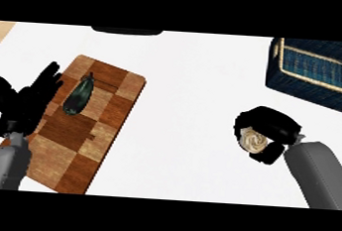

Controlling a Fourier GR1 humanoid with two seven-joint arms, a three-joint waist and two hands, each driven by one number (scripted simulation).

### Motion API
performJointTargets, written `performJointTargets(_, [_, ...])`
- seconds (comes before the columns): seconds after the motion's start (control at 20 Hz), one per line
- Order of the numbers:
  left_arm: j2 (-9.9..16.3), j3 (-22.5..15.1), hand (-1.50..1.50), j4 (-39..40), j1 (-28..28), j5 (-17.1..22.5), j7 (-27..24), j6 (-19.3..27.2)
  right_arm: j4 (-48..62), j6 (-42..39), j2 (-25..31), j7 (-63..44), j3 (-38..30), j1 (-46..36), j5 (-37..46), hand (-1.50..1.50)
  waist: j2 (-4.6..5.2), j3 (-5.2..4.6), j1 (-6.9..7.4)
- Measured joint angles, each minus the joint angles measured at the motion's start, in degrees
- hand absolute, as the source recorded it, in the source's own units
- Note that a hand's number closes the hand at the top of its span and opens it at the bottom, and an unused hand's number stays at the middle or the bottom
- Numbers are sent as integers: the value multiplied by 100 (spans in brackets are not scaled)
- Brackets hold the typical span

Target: Pick the cupcake from the placemat and place it in the basket

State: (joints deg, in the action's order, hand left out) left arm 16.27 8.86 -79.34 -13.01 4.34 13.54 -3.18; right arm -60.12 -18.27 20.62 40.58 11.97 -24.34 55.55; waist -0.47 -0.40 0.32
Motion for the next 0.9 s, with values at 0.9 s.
performJointTargets(0.9, [13, 97, 0, -37, 243, 7, -68, -2, -3775, 1031, -1994, -5473, 854, 1337, -1836, 150, -54, 35, -160])
